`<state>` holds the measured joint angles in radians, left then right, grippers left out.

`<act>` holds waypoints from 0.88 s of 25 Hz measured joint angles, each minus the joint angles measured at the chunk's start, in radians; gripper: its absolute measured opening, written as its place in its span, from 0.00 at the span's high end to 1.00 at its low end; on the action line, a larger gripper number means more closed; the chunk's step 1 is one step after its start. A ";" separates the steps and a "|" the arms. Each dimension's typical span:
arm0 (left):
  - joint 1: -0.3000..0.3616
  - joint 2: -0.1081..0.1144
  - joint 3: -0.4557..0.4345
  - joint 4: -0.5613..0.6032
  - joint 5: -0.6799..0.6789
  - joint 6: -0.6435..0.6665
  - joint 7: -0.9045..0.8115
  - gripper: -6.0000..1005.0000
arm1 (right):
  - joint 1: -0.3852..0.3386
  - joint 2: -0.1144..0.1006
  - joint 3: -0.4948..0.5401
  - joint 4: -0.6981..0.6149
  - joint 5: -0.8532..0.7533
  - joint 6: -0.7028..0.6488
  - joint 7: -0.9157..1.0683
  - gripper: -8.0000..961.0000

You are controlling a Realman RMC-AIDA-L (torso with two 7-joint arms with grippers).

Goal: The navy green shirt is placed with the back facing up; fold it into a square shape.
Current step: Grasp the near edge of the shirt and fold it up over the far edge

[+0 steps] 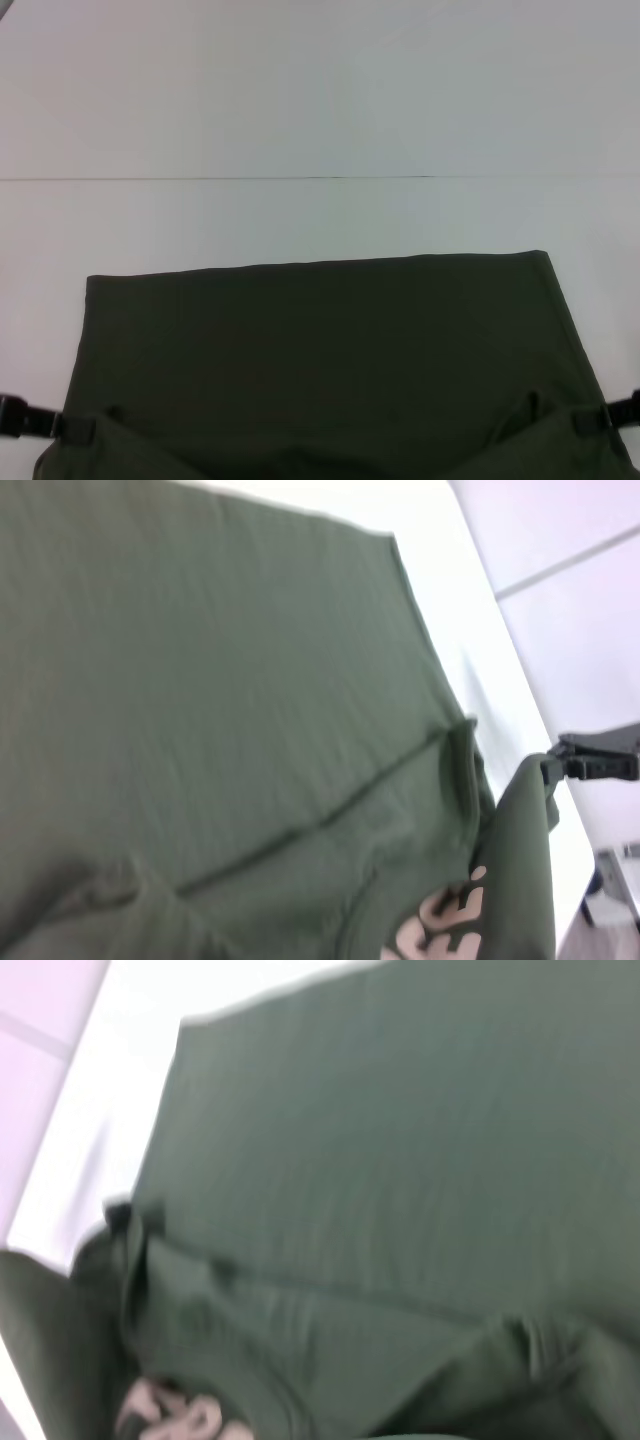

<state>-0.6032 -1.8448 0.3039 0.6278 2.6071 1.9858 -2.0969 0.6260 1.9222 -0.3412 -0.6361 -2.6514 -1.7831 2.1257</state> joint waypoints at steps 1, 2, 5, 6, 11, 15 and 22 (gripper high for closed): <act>0.000 -0.002 -0.008 0.000 -0.013 -0.012 -0.003 0.93 | 0.000 -0.001 0.007 0.011 0.015 0.017 0.007 0.96; 0.001 -0.004 -0.014 -0.002 -0.028 -0.025 -0.008 0.93 | 0.000 0.000 0.010 0.020 0.031 0.033 0.014 0.96; 0.002 -0.006 -0.035 -0.013 -0.069 -0.070 -0.033 0.92 | -0.004 0.008 0.011 0.028 0.072 0.088 0.039 0.96; 0.003 -0.007 -0.044 -0.018 -0.087 -0.090 -0.049 0.92 | -0.008 0.012 0.012 0.028 0.086 0.108 0.046 0.96; 0.016 -0.016 -0.065 -0.038 -0.161 -0.181 -0.111 0.92 | -0.029 0.026 0.015 0.029 0.145 0.185 0.065 0.96; 0.025 -0.031 -0.073 -0.039 -0.194 -0.249 -0.127 0.92 | -0.052 0.028 0.018 0.030 0.219 0.228 0.067 0.96; 0.034 -0.056 -0.088 -0.041 -0.239 -0.334 -0.139 0.91 | -0.070 0.039 0.016 0.030 0.329 0.301 0.052 0.96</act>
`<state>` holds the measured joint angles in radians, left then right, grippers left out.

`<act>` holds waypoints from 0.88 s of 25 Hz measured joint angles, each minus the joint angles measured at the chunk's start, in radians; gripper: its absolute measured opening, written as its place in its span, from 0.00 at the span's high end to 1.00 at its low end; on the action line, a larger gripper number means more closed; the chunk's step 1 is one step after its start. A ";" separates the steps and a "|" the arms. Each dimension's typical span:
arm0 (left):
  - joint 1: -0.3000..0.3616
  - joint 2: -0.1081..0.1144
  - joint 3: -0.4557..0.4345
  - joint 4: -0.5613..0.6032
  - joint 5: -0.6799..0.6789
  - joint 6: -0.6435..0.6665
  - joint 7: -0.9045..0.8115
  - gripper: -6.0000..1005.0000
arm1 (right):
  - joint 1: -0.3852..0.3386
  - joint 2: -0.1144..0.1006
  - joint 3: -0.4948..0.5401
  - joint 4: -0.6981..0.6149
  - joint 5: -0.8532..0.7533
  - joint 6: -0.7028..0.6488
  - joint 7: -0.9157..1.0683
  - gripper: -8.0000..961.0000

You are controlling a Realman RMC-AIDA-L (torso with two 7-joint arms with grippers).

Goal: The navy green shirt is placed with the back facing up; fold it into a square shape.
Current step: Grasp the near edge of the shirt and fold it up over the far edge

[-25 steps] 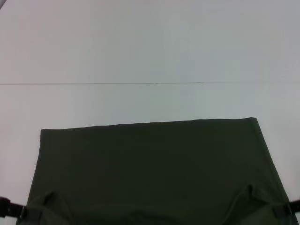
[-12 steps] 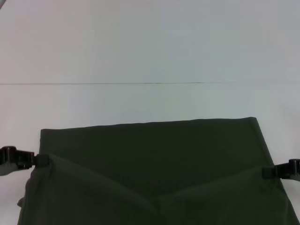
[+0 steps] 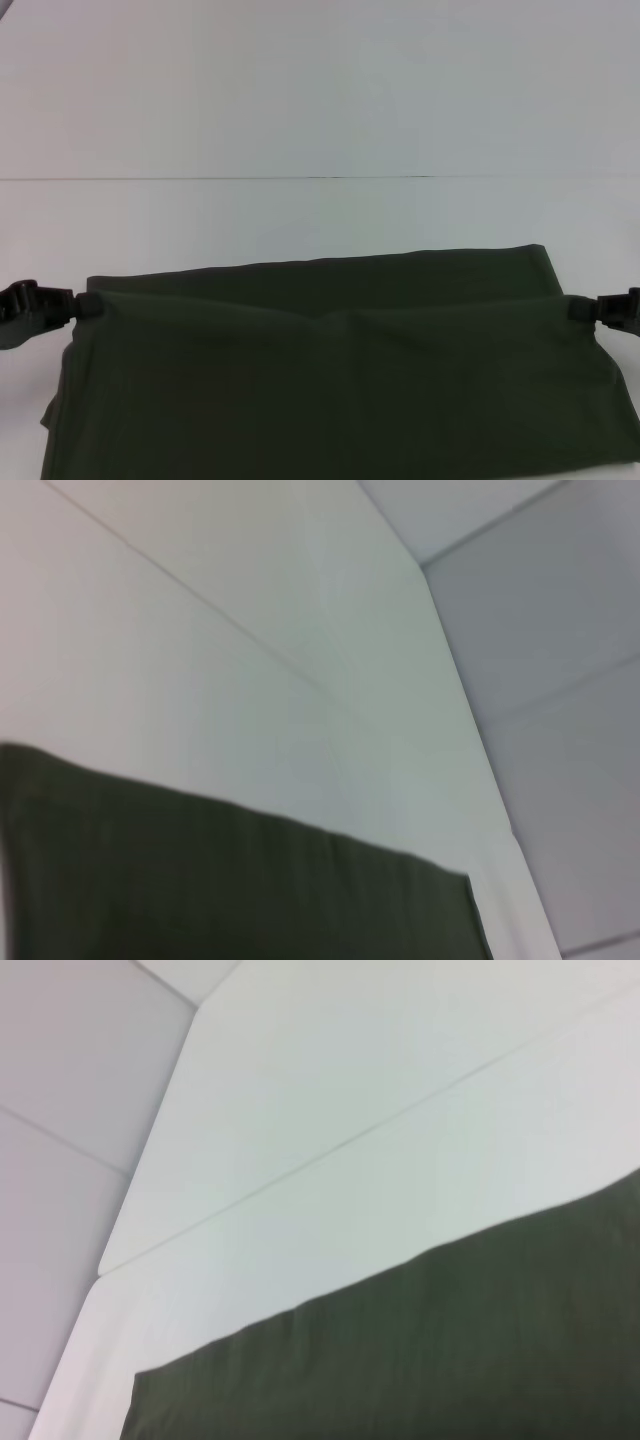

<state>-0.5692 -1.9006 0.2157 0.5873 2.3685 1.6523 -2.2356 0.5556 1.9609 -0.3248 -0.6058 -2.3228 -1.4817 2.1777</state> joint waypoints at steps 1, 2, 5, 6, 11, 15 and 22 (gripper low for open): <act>0.002 -0.003 0.000 0.000 -0.008 -0.012 0.000 0.91 | 0.003 0.006 0.000 0.000 0.005 0.013 -0.004 0.96; 0.003 -0.008 0.000 0.001 -0.015 -0.030 -0.001 0.91 | 0.005 0.011 -0.001 0.000 0.010 0.026 -0.007 0.96; 0.006 -0.018 -0.001 0.002 -0.027 -0.077 0.000 0.91 | 0.010 0.023 -0.008 0.001 0.032 0.079 -0.012 0.96; 0.008 -0.021 -0.001 0.002 -0.033 -0.091 0.002 0.91 | 0.012 0.025 -0.012 0.001 0.040 0.097 -0.012 0.96; 0.014 -0.030 0.000 0.004 -0.070 -0.151 0.007 0.90 | 0.033 0.040 -0.022 0.001 0.078 0.176 -0.016 0.96; 0.011 -0.044 -0.001 0.007 -0.073 -0.201 0.010 0.90 | 0.061 0.053 -0.025 0.001 0.085 0.240 -0.016 0.96; 0.005 -0.070 0.006 0.008 -0.098 -0.278 0.022 0.89 | 0.097 0.070 -0.064 0.001 0.086 0.331 -0.011 0.96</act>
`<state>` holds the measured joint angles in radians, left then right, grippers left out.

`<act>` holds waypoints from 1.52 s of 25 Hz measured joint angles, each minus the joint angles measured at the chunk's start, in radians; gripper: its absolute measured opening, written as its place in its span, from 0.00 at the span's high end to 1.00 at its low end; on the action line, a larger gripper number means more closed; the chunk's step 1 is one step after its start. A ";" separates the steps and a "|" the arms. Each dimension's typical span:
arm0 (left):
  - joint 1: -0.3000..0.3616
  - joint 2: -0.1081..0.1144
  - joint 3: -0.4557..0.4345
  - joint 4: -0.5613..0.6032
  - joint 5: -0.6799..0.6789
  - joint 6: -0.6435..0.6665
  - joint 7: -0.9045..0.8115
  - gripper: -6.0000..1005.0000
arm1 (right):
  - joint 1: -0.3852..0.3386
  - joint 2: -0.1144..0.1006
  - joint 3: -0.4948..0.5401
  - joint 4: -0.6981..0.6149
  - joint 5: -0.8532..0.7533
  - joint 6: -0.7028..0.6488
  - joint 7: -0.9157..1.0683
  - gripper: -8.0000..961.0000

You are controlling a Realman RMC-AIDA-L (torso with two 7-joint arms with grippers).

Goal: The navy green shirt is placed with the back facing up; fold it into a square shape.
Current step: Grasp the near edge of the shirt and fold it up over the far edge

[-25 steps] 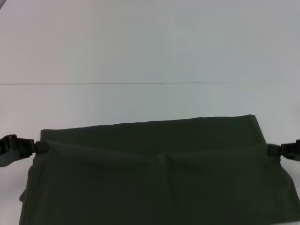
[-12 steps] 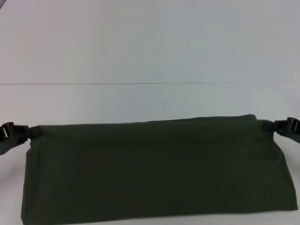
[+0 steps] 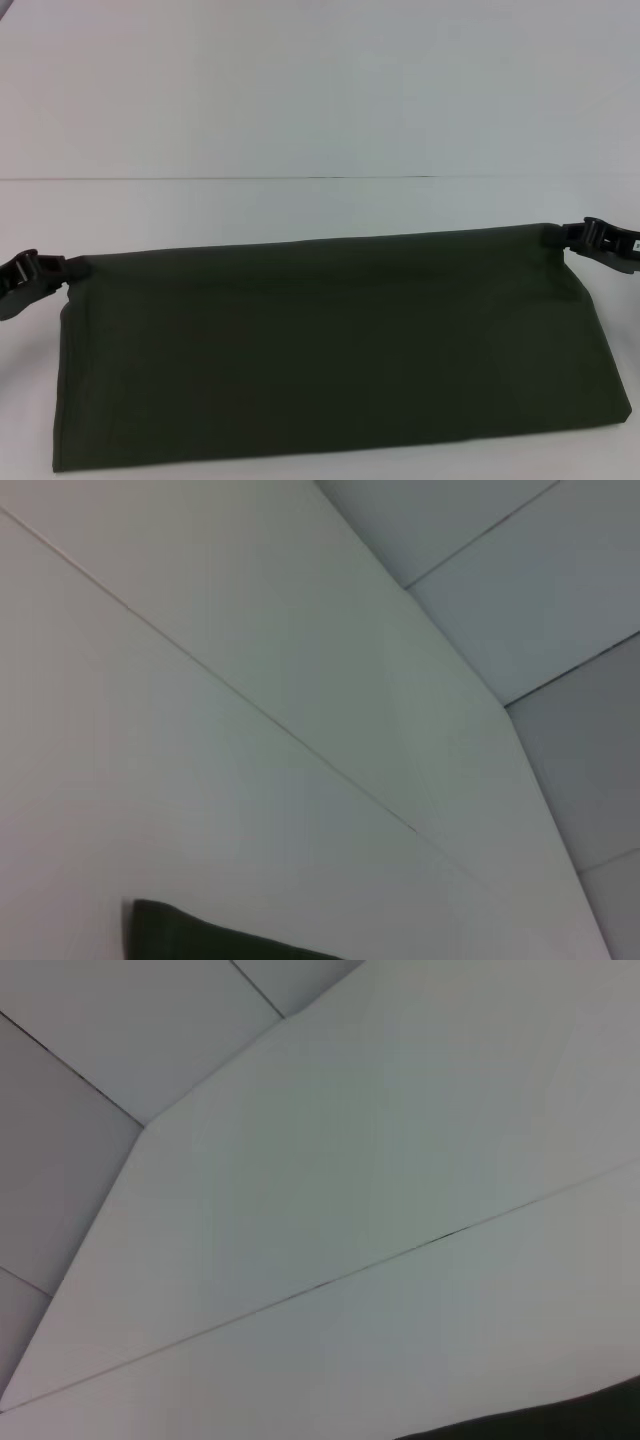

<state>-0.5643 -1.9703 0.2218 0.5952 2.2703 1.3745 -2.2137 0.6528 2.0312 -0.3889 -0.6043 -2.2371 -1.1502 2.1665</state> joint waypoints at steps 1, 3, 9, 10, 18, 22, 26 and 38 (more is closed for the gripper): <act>-0.002 -0.002 0.001 -0.002 -0.001 -0.011 0.000 0.89 | 0.003 0.001 -0.008 0.000 0.000 0.011 0.002 0.96; -0.004 -0.008 0.003 -0.002 -0.001 -0.028 0.001 0.89 | 0.008 0.002 -0.022 0.005 0.000 0.029 0.004 0.96; -0.012 -0.028 0.003 -0.001 -0.002 -0.062 0.012 0.88 | 0.018 0.005 -0.036 0.021 0.001 0.067 -0.002 0.96; -0.013 -0.032 0.004 0.000 -0.002 -0.068 0.013 0.88 | 0.018 0.006 -0.036 0.021 0.001 0.070 -0.003 0.96; -0.020 -0.051 0.003 0.003 -0.002 -0.107 0.027 0.88 | 0.019 0.016 -0.037 0.021 0.002 0.105 -0.010 0.96; -0.023 -0.059 0.004 0.003 -0.011 -0.126 0.036 0.87 | 0.022 0.020 -0.038 0.021 0.002 0.117 -0.013 0.96; -0.023 -0.066 0.004 0.000 -0.025 -0.145 0.051 0.87 | 0.027 0.026 -0.038 0.021 0.002 0.128 -0.013 0.96; 0.001 -0.126 -0.002 -0.008 -0.189 -0.262 0.222 0.86 | 0.030 0.042 -0.038 0.024 0.044 0.157 -0.085 0.86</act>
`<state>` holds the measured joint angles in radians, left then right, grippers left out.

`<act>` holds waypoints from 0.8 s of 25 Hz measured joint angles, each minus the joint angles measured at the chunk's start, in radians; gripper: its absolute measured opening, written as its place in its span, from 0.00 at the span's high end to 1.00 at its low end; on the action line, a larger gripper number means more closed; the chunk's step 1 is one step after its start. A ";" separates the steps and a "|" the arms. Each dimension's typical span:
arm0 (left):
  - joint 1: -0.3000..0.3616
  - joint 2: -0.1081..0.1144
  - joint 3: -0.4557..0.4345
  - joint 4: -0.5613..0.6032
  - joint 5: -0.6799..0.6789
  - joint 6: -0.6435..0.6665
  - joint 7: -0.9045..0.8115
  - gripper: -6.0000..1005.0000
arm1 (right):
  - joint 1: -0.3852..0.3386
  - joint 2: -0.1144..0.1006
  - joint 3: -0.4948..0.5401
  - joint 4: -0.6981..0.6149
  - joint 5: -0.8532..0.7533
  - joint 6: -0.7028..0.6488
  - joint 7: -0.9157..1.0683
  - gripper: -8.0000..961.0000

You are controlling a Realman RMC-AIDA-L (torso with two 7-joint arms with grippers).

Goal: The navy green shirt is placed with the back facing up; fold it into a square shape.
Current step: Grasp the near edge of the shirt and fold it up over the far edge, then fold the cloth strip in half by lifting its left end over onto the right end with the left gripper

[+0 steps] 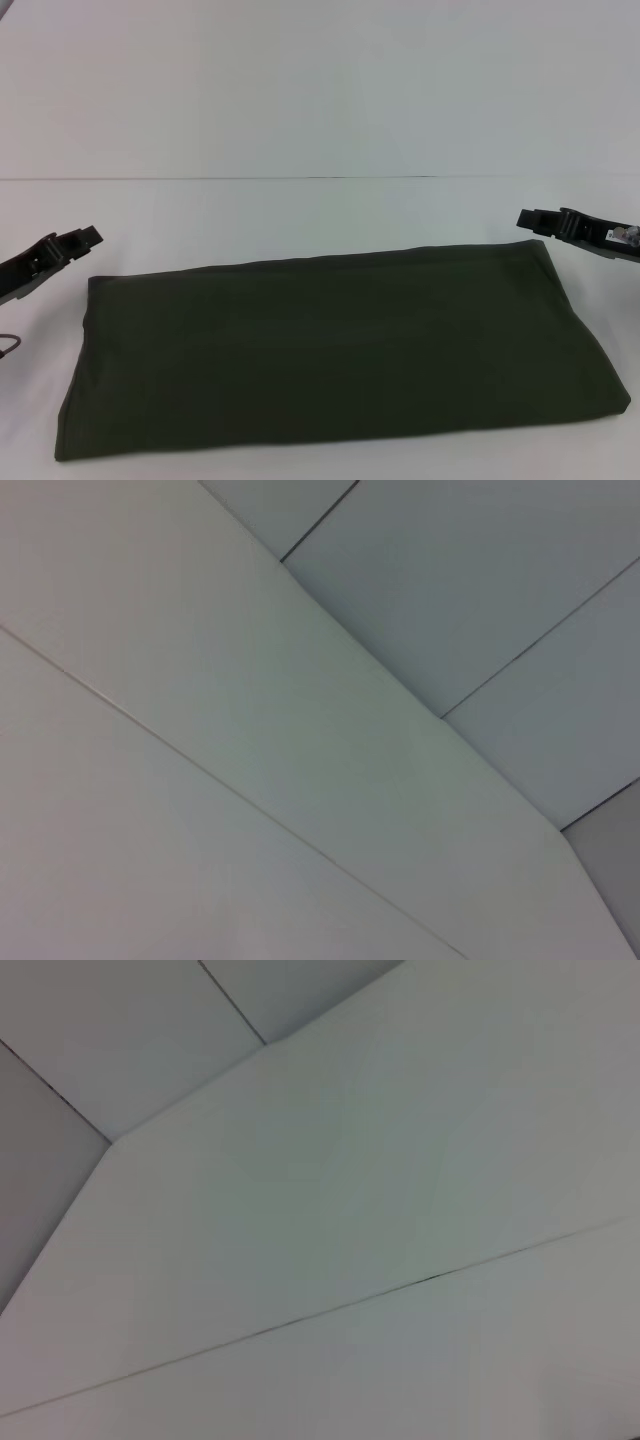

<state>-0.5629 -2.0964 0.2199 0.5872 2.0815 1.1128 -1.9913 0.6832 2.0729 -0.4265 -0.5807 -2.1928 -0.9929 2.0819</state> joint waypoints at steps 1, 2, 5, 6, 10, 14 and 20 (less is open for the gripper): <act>0.000 0.000 0.001 -0.003 -0.003 -0.005 0.003 0.82 | -0.001 0.001 0.000 0.000 0.004 0.001 -0.004 0.82; 0.001 0.000 0.001 -0.006 -0.007 -0.009 0.006 0.79 | -0.002 0.002 0.000 0.001 0.008 0.001 -0.008 0.78; 0.004 -0.003 0.001 -0.010 -0.023 -0.011 0.029 0.68 | -0.011 0.005 0.000 0.001 0.034 0.001 -0.026 0.65; 0.006 -0.003 0.002 -0.010 -0.028 -0.010 0.033 0.64 | -0.017 0.006 0.000 0.001 0.053 0.002 -0.039 0.60; 0.018 0.000 0.005 -0.010 -0.043 0.020 0.051 0.50 | -0.047 0.008 0.001 0.001 0.129 -0.011 -0.092 0.43; 0.041 0.019 0.006 -0.007 -0.043 0.094 0.050 0.38 | -0.077 -0.003 0.002 0.000 0.172 -0.060 -0.128 0.26; 0.082 0.112 0.074 -0.034 -0.035 0.265 -0.028 0.24 | -0.111 -0.039 0.000 -0.002 0.175 -0.247 -0.187 0.03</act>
<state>-0.4814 -1.9848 0.2936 0.5531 2.0461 1.3777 -2.0197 0.5719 2.0341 -0.4260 -0.5823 -2.0182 -1.2396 1.8946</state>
